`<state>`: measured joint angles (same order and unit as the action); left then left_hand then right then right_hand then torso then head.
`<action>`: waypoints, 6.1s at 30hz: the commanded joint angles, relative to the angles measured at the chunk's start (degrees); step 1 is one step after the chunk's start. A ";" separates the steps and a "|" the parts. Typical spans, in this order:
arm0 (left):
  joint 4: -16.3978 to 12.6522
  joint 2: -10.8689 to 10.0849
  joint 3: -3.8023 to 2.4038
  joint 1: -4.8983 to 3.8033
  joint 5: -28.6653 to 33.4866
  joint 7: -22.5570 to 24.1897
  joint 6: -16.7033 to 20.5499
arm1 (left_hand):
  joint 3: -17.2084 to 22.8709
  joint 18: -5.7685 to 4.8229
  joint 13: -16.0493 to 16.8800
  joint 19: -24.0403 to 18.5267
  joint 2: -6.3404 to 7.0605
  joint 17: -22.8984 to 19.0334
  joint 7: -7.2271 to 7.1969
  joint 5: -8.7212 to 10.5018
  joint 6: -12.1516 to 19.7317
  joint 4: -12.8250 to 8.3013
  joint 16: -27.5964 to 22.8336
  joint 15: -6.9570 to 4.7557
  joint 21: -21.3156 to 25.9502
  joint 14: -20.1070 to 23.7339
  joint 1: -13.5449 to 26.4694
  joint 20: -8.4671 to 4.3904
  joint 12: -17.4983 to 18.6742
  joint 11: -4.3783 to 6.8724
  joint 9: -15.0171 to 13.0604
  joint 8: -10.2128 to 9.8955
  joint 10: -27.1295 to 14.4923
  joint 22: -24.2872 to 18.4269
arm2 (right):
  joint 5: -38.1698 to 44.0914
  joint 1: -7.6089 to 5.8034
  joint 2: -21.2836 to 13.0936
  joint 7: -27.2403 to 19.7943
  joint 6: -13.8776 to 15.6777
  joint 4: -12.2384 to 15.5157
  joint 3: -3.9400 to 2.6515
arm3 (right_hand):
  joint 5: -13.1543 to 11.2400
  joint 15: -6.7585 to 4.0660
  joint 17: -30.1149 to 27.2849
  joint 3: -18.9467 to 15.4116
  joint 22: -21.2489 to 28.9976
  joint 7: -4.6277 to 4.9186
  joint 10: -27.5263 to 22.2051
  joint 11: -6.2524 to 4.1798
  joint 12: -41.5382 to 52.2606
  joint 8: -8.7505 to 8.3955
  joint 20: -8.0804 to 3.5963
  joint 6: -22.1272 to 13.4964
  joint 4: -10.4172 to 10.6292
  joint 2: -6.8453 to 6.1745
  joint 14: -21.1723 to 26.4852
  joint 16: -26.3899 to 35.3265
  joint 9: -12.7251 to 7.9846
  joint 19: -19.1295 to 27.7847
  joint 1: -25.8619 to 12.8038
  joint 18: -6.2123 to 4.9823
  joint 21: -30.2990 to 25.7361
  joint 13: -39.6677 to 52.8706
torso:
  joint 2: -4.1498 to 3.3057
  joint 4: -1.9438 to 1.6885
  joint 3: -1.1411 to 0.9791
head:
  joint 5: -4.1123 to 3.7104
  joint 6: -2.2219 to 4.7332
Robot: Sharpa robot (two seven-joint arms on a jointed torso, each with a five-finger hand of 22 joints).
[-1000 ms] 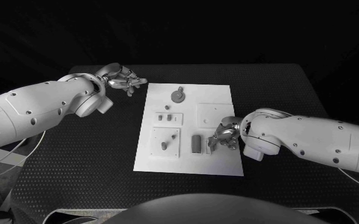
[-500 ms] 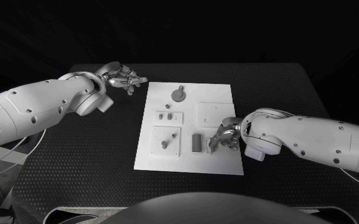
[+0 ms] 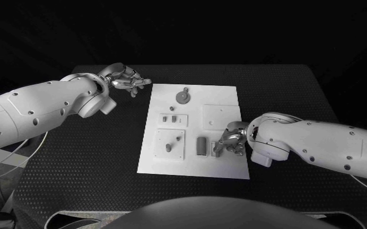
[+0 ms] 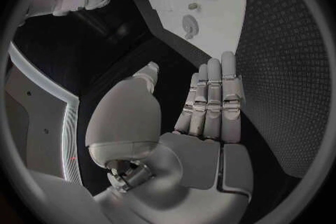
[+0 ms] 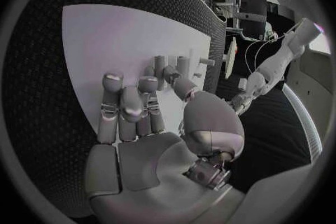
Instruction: Assemble the parts on the task board
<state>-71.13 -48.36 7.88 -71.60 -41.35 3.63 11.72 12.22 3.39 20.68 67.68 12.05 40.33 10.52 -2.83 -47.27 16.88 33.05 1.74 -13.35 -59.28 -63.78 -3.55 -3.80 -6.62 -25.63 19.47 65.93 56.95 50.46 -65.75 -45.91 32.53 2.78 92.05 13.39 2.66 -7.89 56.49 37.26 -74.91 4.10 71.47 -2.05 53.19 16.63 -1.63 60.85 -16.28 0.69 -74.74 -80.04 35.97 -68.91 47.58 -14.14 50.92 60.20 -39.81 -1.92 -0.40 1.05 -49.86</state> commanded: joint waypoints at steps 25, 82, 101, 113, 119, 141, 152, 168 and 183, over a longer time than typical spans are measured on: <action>-0.04 0.06 0.00 -0.05 -0.19 -0.14 -1.07 | -0.60 3.65 -0.03 0.42 -0.42 0.10 -0.22 0.01 0.00 0.01 -0.33 0.15 0.44 -0.44 -0.18 -0.12 -0.16 0.00 0.09 -0.02 0.04 -0.11 | 0.57 0.17 -0.34 -2.46 0.12 0.58 -0.02 | 0.12 -0.31 0.07 0.60 -0.83 -0.08 0.06 -0.29 -0.17 -0.06 -0.24 0.46 -0.38 1.02 -0.10 -0.17 -0.05 -0.17 0.65 -0.86 -0.01 -0.05 | 0.00 0.00 0.01 | 0.14 -0.09; -0.10 0.01 0.02 -0.05 -0.41 -0.53 -1.68 | -0.99 3.65 -0.06 0.45 -0.58 0.19 -0.22 0.01 -0.01 0.02 -0.49 0.15 0.56 -0.47 -0.21 -0.13 -0.16 0.00 0.17 -0.08 0.01 -0.14 | 0.21 0.19 1.32 -3.09 -1.60 -1.02 -0.08 | 0.12 0.01 -2.20 0.42 -0.39 0.43 -0.96 0.18 -0.48 -0.91 -0.34 -0.96 2.22 -7.06 0.85 1.16 -0.50 -0.26 -2.04 -0.86 -0.94 -0.19 | 0.02 0.02 0.00 | 0.24 -0.14; -0.07 0.00 0.02 -0.05 -0.51 -0.59 -1.74 | -1.07 3.65 -0.07 0.47 -0.63 0.22 -0.21 0.01 -0.02 0.02 -0.53 0.15 0.59 -0.48 -0.23 -0.13 -0.16 -0.01 0.19 -0.09 0.01 -0.15 | 0.69 0.20 1.22 -4.05 -0.97 -0.44 -0.08 | 0.12 0.05 -2.25 0.72 -0.49 0.46 -1.01 0.20 -0.38 -0.83 -0.37 -0.97 2.45 -7.23 0.80 1.23 -0.43 -0.34 -1.33 -0.86 -1.04 -0.21 | 0.02 0.00 0.00 | 0.33 -0.14; -0.03 0.04 0.02 -0.05 -0.52 -0.64 -1.83 | -1.12 3.66 -0.07 0.48 -0.66 0.23 -0.22 0.01 -0.02 0.02 -0.55 0.14 0.61 -0.49 -0.25 -0.13 -0.16 0.00 0.21 -0.10 0.01 -0.16 | 0.69 0.20 1.09 -4.25 -1.02 -0.30 -0.08 | 0.12 0.04 -2.29 0.68 -0.48 0.45 -1.02 0.19 -0.38 -0.81 -0.34 -0.99 3.84 -9.03 0.80 1.31 -0.43 -0.41 -2.09 -0.86 -1.21 -0.31 | 0.01 0.04 0.00 | 0.39 -0.14; -0.03 0.02 0.02 -0.05 -0.61 -0.69 -1.81 | -1.15 3.65 -0.07 0.49 -0.67 0.24 -0.21 0.01 -0.02 0.02 -0.57 0.14 0.62 -0.50 -0.25 -0.13 -0.16 0.00 0.21 -0.11 0.01 -0.16 | 0.69 0.21 1.04 -4.37 -0.74 -0.28 -0.08 | 0.12 0.01 -2.30 1.29 -0.48 0.42 -1.01 0.17 -0.36 -0.80 -0.42 -1.01 6.07 -10.57 0.77 1.35 -0.42 -0.55 -2.61 -0.86 -1.36 -0.39 | 0.01 0.01 -0.01 | 0.36 -0.14; -0.12 -0.10 0.03 -0.05 -0.64 -0.86 -2.04 | -1.24 3.66 -0.08 0.51 -0.76 0.28 -0.21 0.01 -0.03 0.02 -0.62 0.14 0.66 -0.52 -0.30 -0.14 -0.16 0.00 0.24 -0.13 0.01 -0.17 | 10.48 0.20 -1.59 -5.67 -5.75 2.32 -0.08 | 0.12 -0.26 -1.21 1.91 -0.83 0.00 -0.46 -0.22 0.12 0.09 -0.66 0.18 6.48 -14.02 0.05 0.66 0.10 -1.01 0.26 -0.86 -1.08 -0.33 | 0.02 0.06 0.01 | 0.24 -0.14; -0.19 -0.18 0.04 -0.05 -0.65 -0.88 -2.07 | -1.30 3.66 -0.08 0.53 -0.80 0.30 -0.21 0.01 -0.04 0.02 -0.64 0.14 0.68 -0.54 -0.32 -0.14 -0.17 0.00 0.25 -0.13 0.01 -0.18 | 13.90 0.23 -1.06 -5.15 -6.54 2.08 -0.08 | 0.13 -0.42 -0.04 1.55 -0.88 -0.21 -0.10 -0.41 0.31 0.46 -0.61 0.75 7.71 -14.52 -0.52 0.04 0.31 -1.30 -0.04 -0.86 -0.92 -0.31 | -0.02 0.03 0.01 | 0.26 -0.14; -0.18 -0.13 0.05 -0.05 -0.69 -0.86 -2.08 | -1.38 3.65 -0.09 0.54 -0.86 0.32 -0.22 0.01 -0.06 0.02 -0.67 0.13 0.71 -0.56 -0.33 -0.14 -0.17 0.00 0.27 -0.13 0.02 -0.18 | 14.85 0.84 0.20 -4.45 -6.03 1.36 -0.08 | 0.13 -0.56 0.45 1.45 -0.90 -0.33 0.03 -0.54 0.36 0.55 -0.71 0.89 8.95 -13.78 -0.68 -0.29 0.39 -1.42 -0.36 -0.86 -0.84 -0.31 | 0.01 0.03 0.00 | 0.25 -0.14; -0.15 -0.16 0.05 -0.05 -0.70 -0.88 -2.16 | -1.47 3.65 -0.09 0.56 -0.92 0.35 -0.22 0.01 -0.07 0.04 -0.71 0.14 0.74 -0.57 -0.27 -0.14 -0.17 0.00 0.29 -0.14 0.02 -0.19 | 17.43 0.92 0.34 -3.43 -5.40 0.53 -0.08 | 0.13 -0.63 0.72 1.15 -0.97 -0.40 0.07 -0.61 0.41 0.61 -0.83 0.93 9.07 -12.18 -0.71 -0.49 0.46 -1.41 -0.16 -0.86 -0.75 -0.28 | 0.02 0.02 0.01 | 0.28 -0.14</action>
<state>-71.15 -48.58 7.96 -71.60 -41.93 2.43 10.25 11.17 3.40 20.68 67.99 11.83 40.58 10.52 -2.83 -47.27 16.98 32.62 1.95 -12.92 -59.48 -64.00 -3.67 -3.80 -6.62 -25.43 19.47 65.93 56.83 66.05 -64.91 -45.53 28.41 -2.44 92.80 13.25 2.66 -8.06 57.14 38.59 -74.90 3.59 71.48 -2.47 53.42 17.19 -2.12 61.56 -7.50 -11.90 -75.57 -80.28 36.51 -70.47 47.38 -14.16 49.81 59.89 -39.81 -1.91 -0.40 1.26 -50.00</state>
